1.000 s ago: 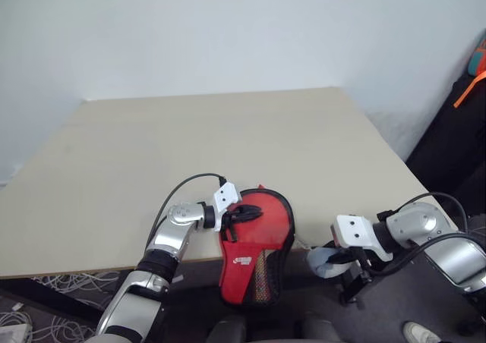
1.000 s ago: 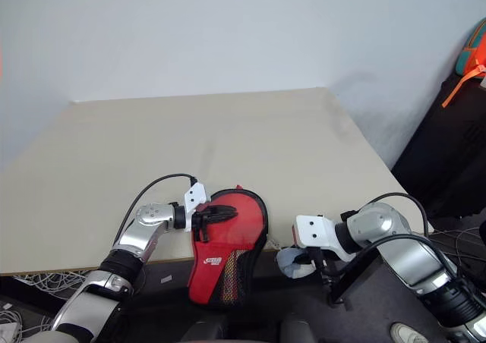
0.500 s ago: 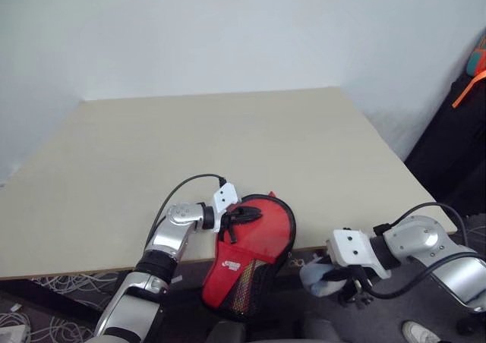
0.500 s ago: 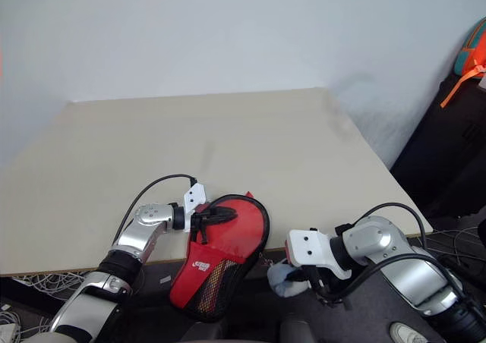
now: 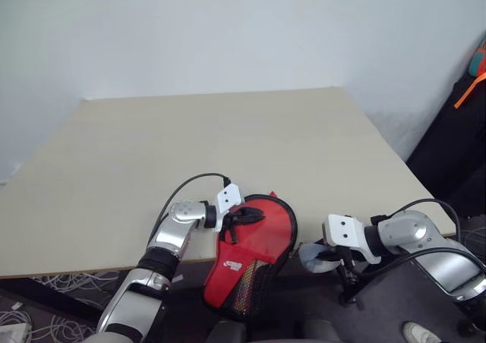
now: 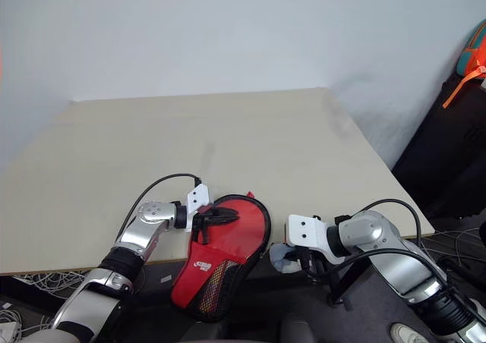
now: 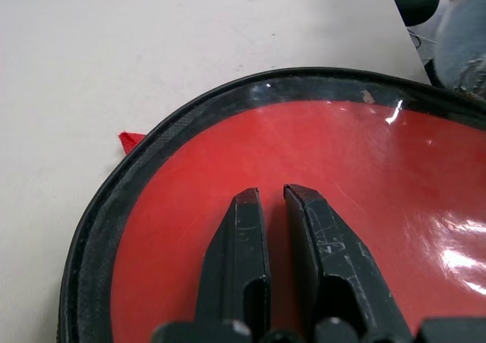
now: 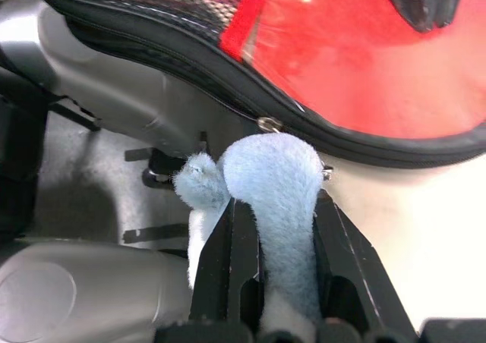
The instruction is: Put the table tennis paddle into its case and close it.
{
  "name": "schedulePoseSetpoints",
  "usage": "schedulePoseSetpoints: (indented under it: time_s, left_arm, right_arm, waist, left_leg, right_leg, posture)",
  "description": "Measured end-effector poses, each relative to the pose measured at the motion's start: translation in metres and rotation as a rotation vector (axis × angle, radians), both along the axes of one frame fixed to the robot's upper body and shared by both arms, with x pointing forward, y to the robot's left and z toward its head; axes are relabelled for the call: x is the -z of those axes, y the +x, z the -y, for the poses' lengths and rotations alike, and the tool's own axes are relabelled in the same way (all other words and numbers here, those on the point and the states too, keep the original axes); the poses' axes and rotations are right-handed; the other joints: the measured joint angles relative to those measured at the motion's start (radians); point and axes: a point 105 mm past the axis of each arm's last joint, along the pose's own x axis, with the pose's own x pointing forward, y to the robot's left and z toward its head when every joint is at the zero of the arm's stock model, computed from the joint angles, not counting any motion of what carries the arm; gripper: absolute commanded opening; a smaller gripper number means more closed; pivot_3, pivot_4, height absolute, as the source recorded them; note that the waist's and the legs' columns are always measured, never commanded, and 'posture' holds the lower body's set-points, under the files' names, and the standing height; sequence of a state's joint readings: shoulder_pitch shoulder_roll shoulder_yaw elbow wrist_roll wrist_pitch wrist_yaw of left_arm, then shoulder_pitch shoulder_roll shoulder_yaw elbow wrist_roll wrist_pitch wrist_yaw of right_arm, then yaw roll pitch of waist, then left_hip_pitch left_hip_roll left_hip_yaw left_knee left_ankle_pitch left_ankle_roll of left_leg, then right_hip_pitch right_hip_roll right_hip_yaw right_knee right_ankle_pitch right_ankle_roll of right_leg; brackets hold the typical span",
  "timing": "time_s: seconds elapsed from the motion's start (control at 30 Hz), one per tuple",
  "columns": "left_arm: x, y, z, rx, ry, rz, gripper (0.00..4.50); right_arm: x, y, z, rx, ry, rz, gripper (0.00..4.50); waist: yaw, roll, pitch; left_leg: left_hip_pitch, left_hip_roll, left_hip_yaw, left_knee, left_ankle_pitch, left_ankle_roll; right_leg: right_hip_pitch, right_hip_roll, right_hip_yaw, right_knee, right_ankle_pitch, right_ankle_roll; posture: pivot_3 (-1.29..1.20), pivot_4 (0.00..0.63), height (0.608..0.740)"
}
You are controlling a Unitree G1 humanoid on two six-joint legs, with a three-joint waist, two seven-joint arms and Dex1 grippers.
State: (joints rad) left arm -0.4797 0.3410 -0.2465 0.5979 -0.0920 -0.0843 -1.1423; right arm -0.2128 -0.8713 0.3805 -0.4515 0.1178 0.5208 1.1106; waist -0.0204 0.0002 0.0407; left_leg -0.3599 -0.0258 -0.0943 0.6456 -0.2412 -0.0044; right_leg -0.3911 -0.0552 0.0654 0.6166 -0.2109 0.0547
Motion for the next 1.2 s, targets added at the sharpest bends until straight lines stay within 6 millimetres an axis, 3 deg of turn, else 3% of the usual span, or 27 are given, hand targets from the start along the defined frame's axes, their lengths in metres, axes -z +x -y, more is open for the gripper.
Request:
schedulePoseSetpoints:
  time_s: [0.27,0.5,0.63,1.0,1.2]
  left_arm:
    - [0.0,0.0,0.007,0.034,-0.017,-0.002,0.45]
    - [0.001,-0.001,0.012,0.072,-0.002,-0.019,0.45]
    - [0.001,0.0,0.014,0.09,0.007,-0.023,0.45]
    - [0.0,-0.001,0.018,0.143,0.016,-0.034,0.45]
    - [0.0,0.001,0.019,0.147,0.02,-0.034,0.45]
  right_arm:
    - [0.008,-0.011,-0.003,0.026,0.02,-0.041,0.3]
    - [0.011,-0.061,-0.007,-0.083,0.011,-0.144,0.3]
    - [0.005,-0.076,-0.013,-0.113,0.023,-0.13,0.3]
    - [0.02,-0.096,-0.043,-0.153,0.068,-0.144,0.3]
    - [0.027,-0.104,-0.046,-0.184,0.03,-0.126,0.3]
  waist:
    - [0.011,0.001,0.0]
    - [0.025,0.001,-0.001]
    - [0.03,0.001,-0.002]
    - [0.036,0.001,-0.002]
    - [0.036,0.0,-0.002]
  left_leg:
    - [0.0,0.0,-0.001,0.0,-0.001,0.001]
    - [-0.001,0.0,0.0,0.0,-0.002,0.003]
    - [-0.001,-0.002,0.001,0.0,-0.003,0.004]
    - [-0.001,-0.008,-0.001,0.0,-0.006,0.007]
    - [-0.001,-0.008,0.0,0.003,-0.006,0.008]
  right_leg:
    - [0.002,0.0,0.0,-0.005,0.0,0.0]
    - [0.003,-0.002,-0.001,-0.008,0.0,0.0]
    - [0.003,-0.014,-0.015,-0.009,0.0,0.001]
    - [0.004,-0.026,-0.027,-0.01,-0.001,0.002]
    - [0.005,-0.03,-0.03,-0.01,-0.001,0.003]
  posture:
    - [0.0,0.0,0.739]
    - [0.0,0.0,0.739]
    - [0.0,0.0,0.739]
    - [0.0,0.0,0.739]
    - [0.0,0.0,0.739]
